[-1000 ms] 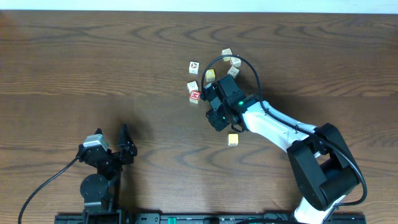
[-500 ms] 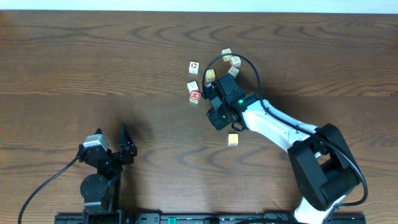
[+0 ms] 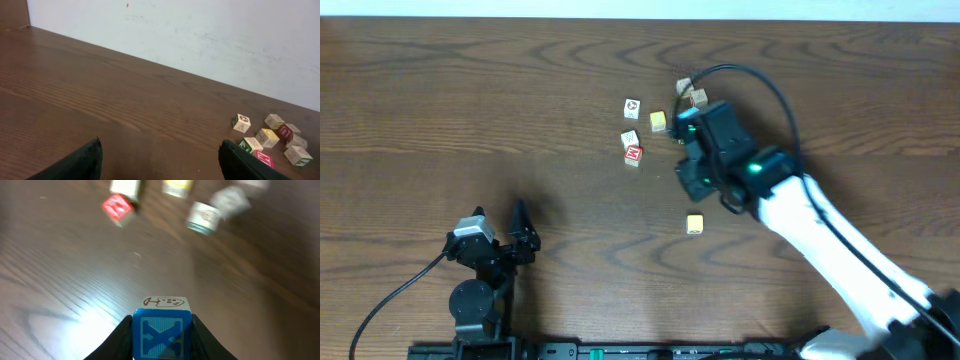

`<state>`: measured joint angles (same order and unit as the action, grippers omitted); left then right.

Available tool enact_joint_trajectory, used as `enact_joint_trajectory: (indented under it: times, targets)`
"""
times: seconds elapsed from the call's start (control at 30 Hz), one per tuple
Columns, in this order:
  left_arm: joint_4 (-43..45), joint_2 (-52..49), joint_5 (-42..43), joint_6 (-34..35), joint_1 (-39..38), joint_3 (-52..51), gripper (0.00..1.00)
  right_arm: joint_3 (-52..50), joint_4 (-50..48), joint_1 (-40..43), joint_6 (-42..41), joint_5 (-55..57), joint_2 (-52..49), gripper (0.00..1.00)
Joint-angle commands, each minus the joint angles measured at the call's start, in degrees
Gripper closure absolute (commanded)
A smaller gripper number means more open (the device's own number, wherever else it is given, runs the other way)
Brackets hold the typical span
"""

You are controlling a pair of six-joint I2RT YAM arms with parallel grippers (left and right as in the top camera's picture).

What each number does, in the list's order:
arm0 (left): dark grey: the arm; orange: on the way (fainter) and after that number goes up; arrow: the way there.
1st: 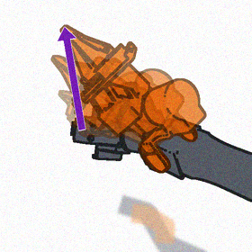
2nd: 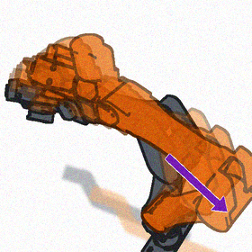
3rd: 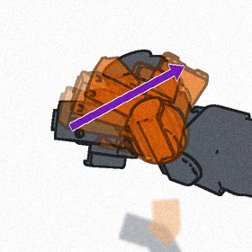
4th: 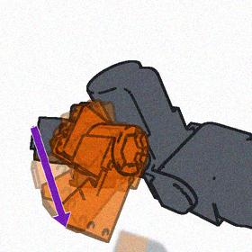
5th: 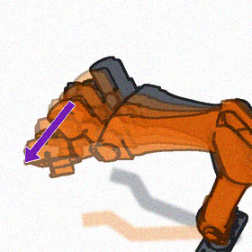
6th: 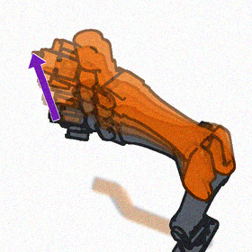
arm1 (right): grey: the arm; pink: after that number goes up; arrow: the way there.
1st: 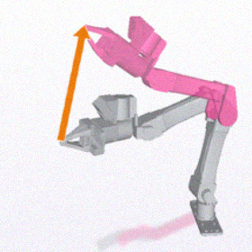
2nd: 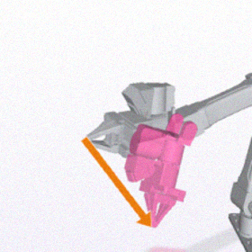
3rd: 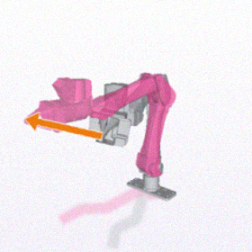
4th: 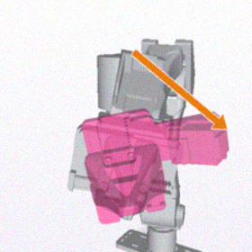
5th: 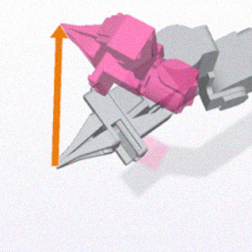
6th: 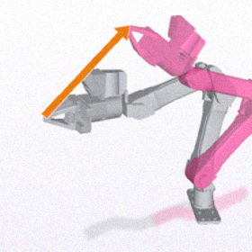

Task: Lift 4 blocks
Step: 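Carry the blue X block beside the yellow block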

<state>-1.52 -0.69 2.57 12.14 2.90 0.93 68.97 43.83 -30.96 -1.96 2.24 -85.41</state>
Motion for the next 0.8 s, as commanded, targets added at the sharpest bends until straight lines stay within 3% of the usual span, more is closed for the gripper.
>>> enact_joint_trajectory:
  times: [0.0, 0.23, 0.53, 0.77]
  targets:
    - [-2.6, 0.1, -1.7, -0.5, -0.1, -0.7, 0.25, 0.8, 3.8, 3.6, -4.7, 6.4, 4.5, 0.92]
    - [-2.5, 0.1, -1.7, -0.5, -0.1, -0.7, 0.25, -4.6, 7.2, 9.7, -9.6, 3.2, 7.2, 0.96]
    - [-2.5, 0.1, -1.7, -0.5, -0.1, -0.7, 0.25, -19.7, -3.9, 7.0, -15.6, -0.8, 7.2, 0.91]
    - [-2.5, 0.1, -1.7, -0.5, -0.1, -0.7, 0.25, -25.0, -7.5, 6.4, -17.4, -3.8, 7.2, 0.9]
